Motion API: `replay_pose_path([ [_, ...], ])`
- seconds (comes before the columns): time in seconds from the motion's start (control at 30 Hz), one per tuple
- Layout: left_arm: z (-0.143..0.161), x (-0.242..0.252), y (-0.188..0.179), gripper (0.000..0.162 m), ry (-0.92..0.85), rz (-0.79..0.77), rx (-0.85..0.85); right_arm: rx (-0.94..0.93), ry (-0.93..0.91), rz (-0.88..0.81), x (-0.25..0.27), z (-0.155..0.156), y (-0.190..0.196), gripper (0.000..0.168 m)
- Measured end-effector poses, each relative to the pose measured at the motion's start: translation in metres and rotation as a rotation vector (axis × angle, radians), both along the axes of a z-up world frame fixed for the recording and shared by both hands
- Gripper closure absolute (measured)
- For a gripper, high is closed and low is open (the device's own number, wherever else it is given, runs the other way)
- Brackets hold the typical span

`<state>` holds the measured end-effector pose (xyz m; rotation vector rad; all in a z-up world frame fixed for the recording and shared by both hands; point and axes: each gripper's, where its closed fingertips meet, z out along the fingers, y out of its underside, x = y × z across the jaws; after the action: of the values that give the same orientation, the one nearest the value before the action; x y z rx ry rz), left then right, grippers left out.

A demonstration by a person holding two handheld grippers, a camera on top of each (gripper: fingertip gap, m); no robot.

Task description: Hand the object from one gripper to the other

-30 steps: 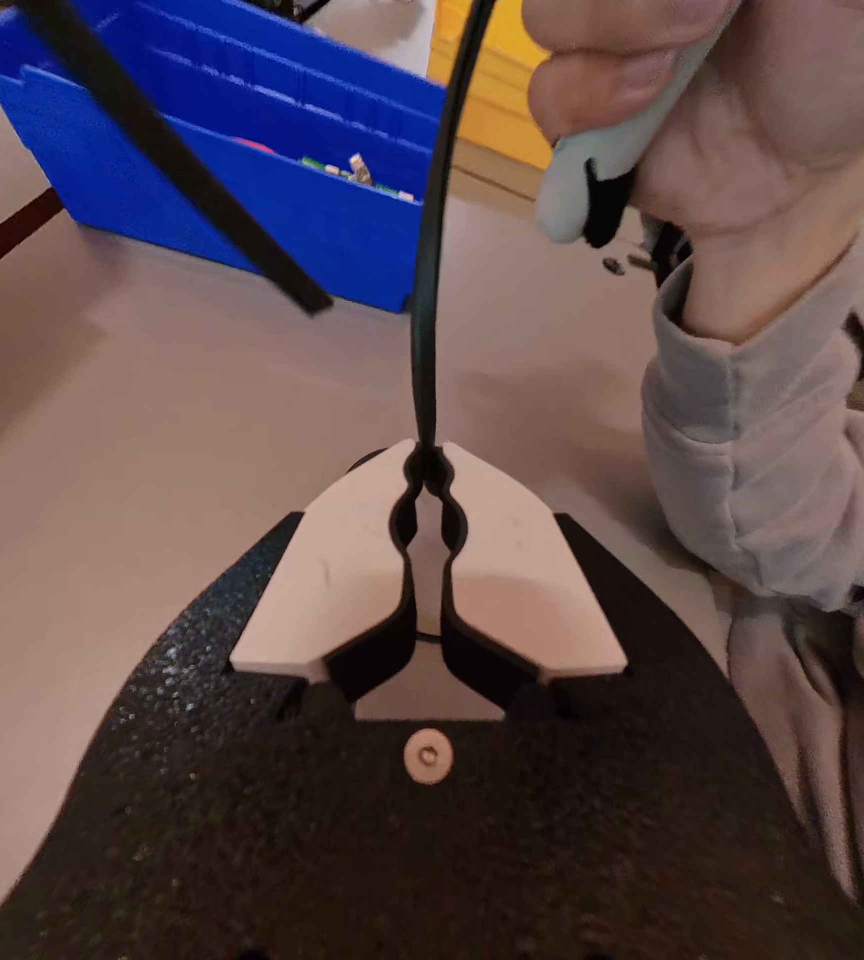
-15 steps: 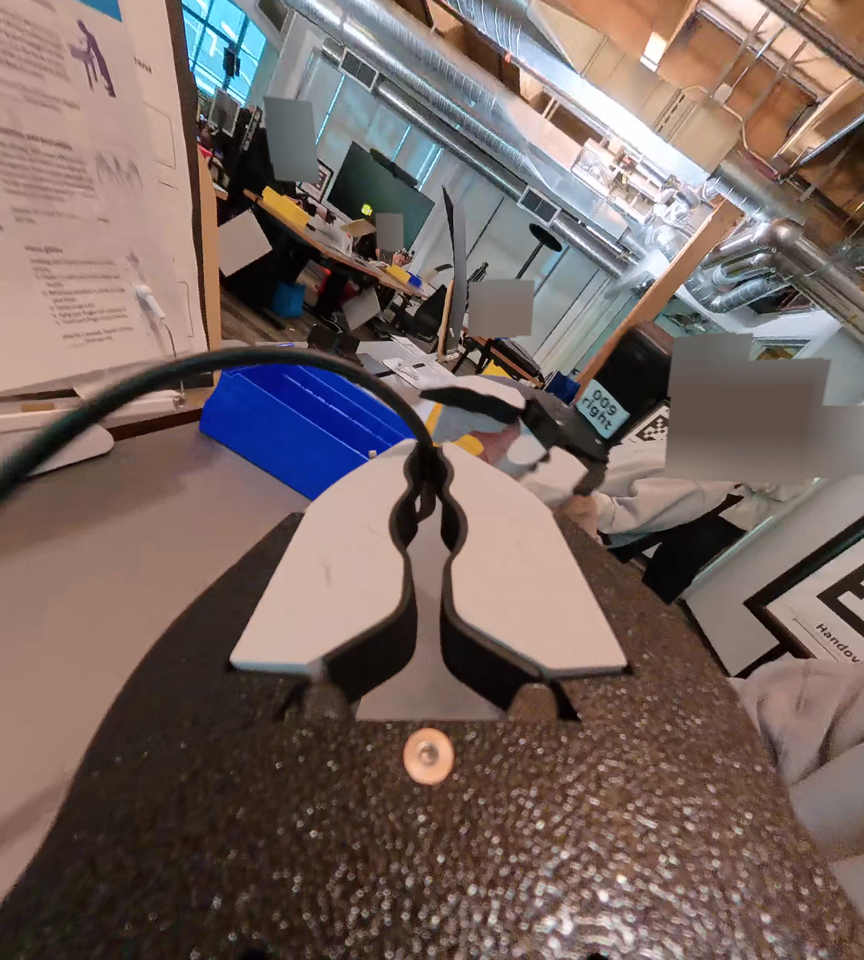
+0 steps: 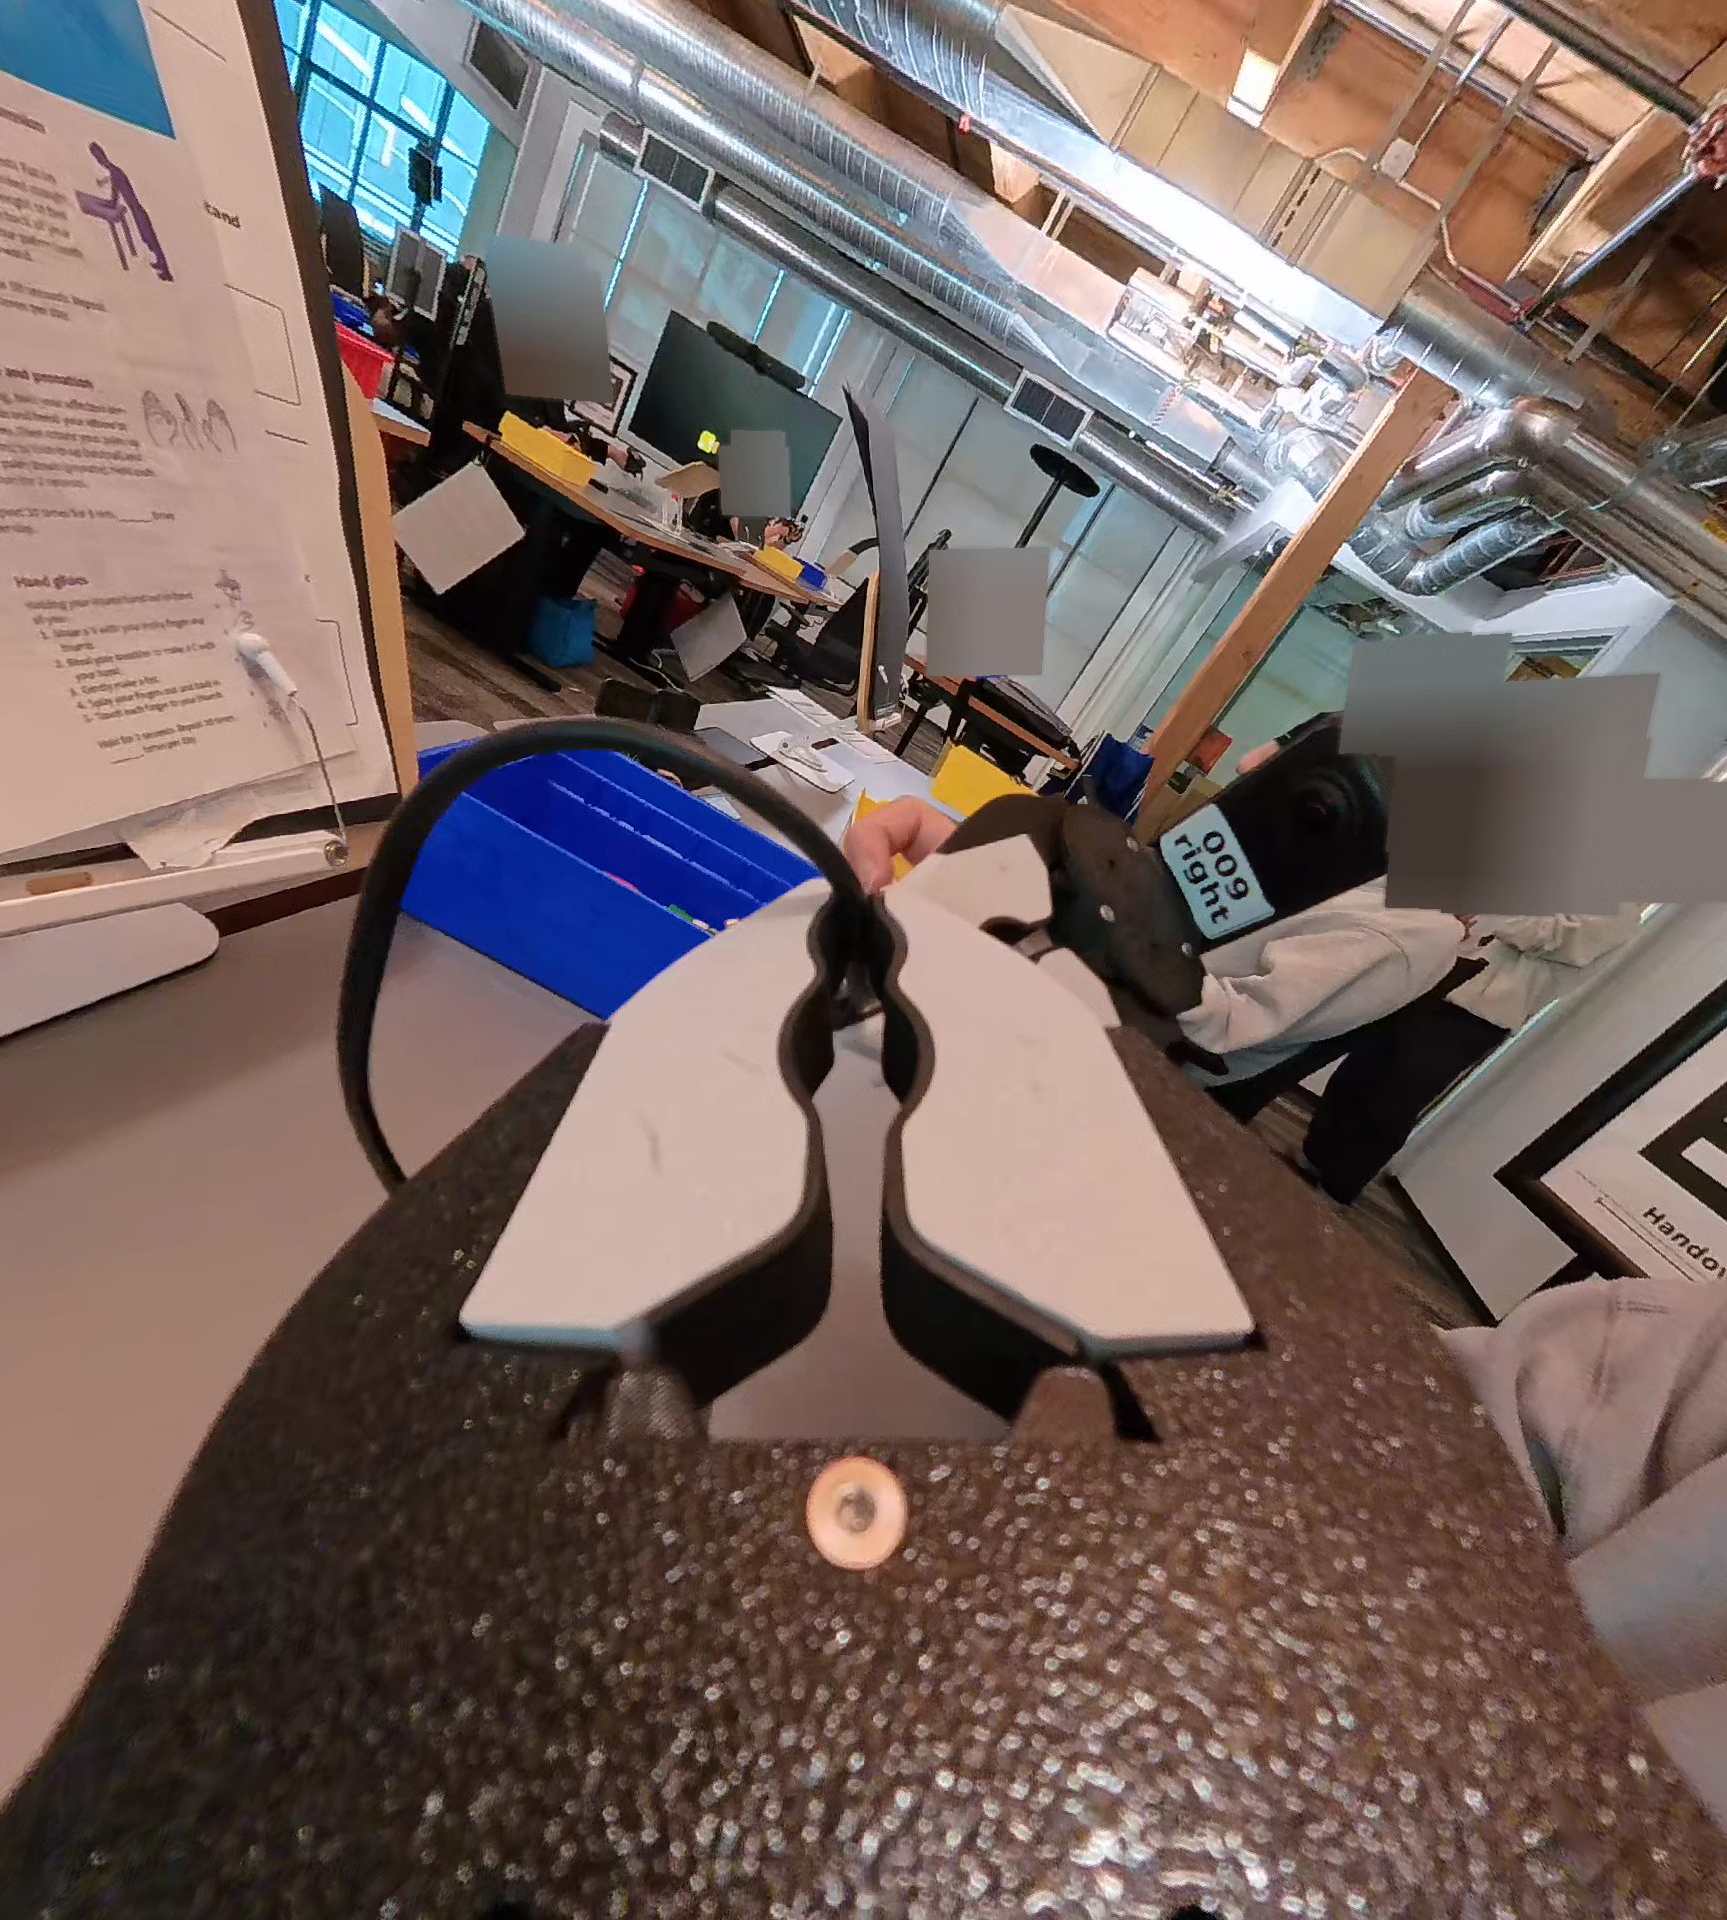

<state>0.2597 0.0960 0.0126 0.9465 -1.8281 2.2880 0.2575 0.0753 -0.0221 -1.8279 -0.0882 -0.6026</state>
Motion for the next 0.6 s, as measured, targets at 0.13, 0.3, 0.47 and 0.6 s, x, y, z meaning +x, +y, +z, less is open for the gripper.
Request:
replay_pose_path([
  [0.13, -0.014, 0.006, 0.002, 0.136, 0.001, 0.045, 0.105, 0.128, 0.112, -0.012, 0.002, 0.018, -0.012, 0.163],
  [0.3, -0.041, -0.004, -0.003, 0.11, 0.001, -0.02, 0.311, 0.349, 0.263, -0.067, 0.012, 0.042, -0.023, 0.163],
  [0.47, -0.06, -0.02, -0.01, 0.102, -0.12, -0.108, 0.514, 0.514, 0.289, -0.096, 0.022, 0.061, -0.046, 0.163],
  [0.6, -0.072, -0.002, -0.03, 0.103, -0.232, 0.022, 0.661, 0.583, 0.283, -0.106, 0.019, 0.072, -0.049, 0.163],
])
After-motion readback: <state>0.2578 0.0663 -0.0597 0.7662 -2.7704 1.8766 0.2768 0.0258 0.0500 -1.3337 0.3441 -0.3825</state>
